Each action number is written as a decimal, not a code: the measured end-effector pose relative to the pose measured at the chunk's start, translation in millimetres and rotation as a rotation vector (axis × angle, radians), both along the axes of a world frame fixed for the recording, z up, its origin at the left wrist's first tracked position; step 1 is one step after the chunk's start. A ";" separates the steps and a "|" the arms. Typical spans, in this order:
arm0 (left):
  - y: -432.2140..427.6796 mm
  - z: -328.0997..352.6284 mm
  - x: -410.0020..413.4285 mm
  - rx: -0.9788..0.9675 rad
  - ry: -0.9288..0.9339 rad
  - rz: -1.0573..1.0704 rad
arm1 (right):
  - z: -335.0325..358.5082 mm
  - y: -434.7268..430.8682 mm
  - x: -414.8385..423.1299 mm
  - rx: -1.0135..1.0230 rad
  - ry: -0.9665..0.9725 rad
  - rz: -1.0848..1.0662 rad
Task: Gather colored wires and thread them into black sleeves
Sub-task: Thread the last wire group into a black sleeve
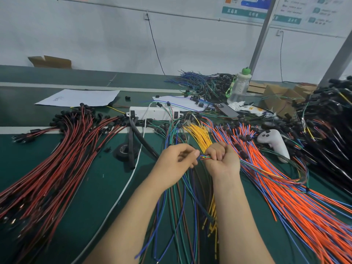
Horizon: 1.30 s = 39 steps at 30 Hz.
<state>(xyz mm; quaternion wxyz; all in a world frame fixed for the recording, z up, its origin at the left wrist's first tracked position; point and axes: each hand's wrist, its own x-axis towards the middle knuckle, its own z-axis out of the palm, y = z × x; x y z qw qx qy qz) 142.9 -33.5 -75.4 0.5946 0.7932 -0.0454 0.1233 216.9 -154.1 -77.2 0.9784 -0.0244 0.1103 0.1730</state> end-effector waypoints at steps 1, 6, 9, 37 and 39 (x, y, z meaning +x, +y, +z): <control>-0.9 0.6 -0.7 -0.004 0.055 -0.015 | 1.1 0.5 -0.7 -0.016 -0.025 -0.006; -4.8 1.2 -3.8 -0.128 0.264 -0.095 | 2.1 3.5 -4.0 -0.054 -0.139 0.018; -4.6 0.7 -3.3 -0.199 0.287 -0.075 | 2.2 4.2 -3.3 -0.113 -0.183 0.029; -17.3 -7.0 17.1 -0.903 0.151 0.236 | -1.2 58.4 -27.4 -0.252 -0.273 0.049; -16.2 -10.7 19.5 -0.866 0.157 0.254 | -1.8 60.2 -29.3 -0.265 -0.285 0.055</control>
